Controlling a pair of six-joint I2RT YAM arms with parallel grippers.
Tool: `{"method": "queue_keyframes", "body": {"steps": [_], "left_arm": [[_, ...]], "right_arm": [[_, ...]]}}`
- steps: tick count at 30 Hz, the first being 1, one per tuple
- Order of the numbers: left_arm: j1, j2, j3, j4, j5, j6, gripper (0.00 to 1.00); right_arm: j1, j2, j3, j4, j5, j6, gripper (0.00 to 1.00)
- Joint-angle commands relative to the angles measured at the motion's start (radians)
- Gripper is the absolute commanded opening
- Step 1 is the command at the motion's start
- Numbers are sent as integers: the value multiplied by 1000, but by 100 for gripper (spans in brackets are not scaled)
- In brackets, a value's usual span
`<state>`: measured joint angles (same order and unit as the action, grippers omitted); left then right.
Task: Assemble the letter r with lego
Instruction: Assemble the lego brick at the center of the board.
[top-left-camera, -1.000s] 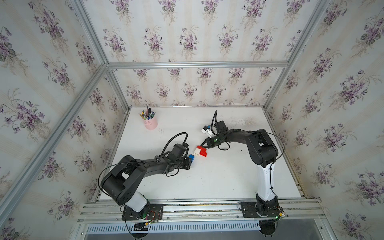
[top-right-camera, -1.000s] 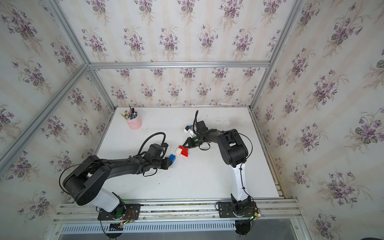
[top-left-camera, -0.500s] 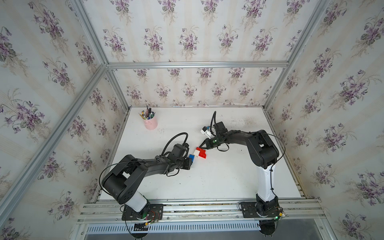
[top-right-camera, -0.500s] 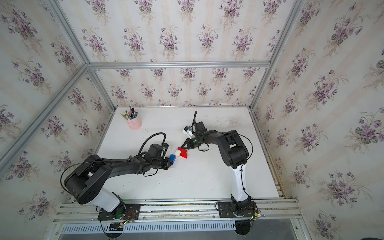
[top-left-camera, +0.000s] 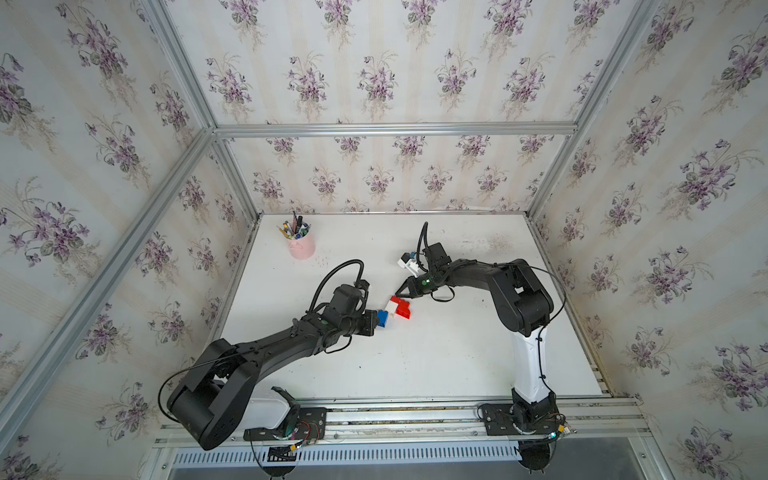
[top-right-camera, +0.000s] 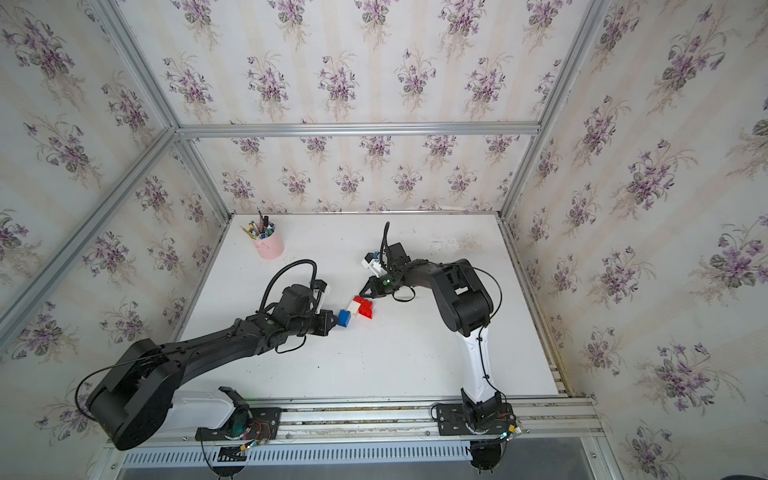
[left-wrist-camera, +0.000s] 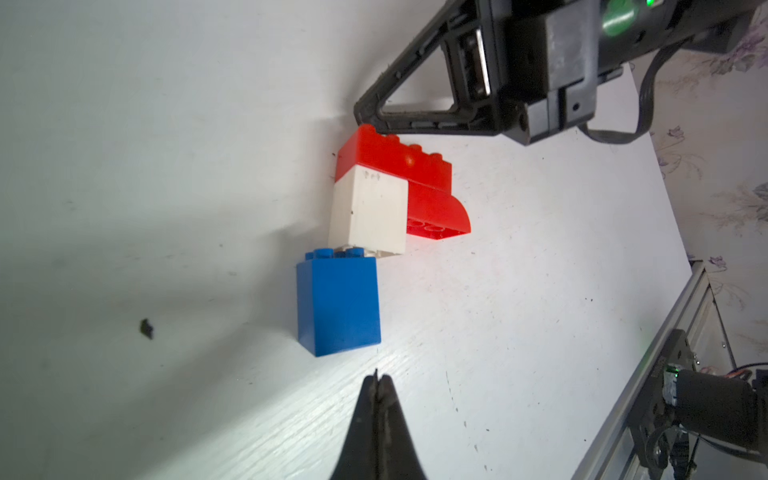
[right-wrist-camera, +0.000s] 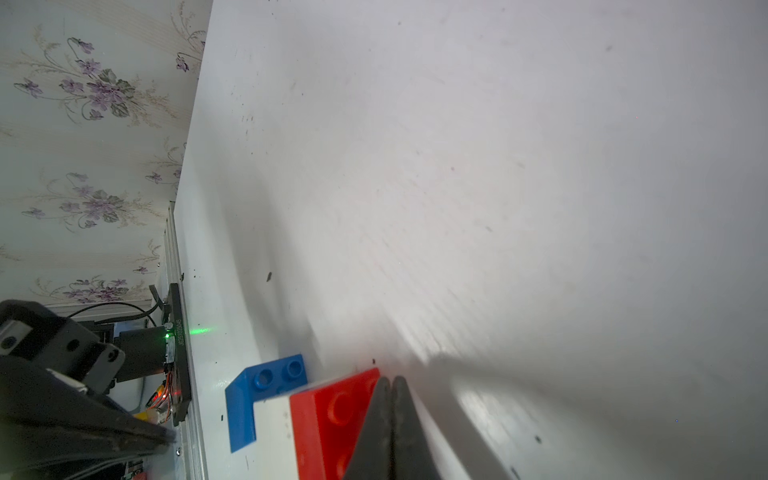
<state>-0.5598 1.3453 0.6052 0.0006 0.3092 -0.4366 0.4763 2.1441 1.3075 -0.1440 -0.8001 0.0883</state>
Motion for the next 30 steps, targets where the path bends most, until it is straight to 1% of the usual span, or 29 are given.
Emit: {"method": "queue_keyframes", "body": {"steps": [1,3,8,12,17,25,26,30], "left_arm": [[30,32,75,-130,-72,-15,0],[50,93,134,-183,-78,-5,0],[62,213,206,-166,-60,34,0],[66,296,257,-172,-13,47,0],[66,304,239,-112,25,30,0],[66,294,225,-82,44,16,0],[65,295,223,-79,66,12,0],[66,307,223,-66,83,10,0]], "right_arm": [[-1,10,9,-23,-12,-19,0],[-1,8,10,-22,-14,-20,0],[-1,10,7,-23,-12,-23,0],[0,3,-2,-25,-11,-28,0],[0,6,-4,-32,-10,-37,0],[-1,23,5,-40,-7,-47,0],[-1,26,8,-43,-7,-48,0],[-1,32,8,-42,-12,-47,0]]}}
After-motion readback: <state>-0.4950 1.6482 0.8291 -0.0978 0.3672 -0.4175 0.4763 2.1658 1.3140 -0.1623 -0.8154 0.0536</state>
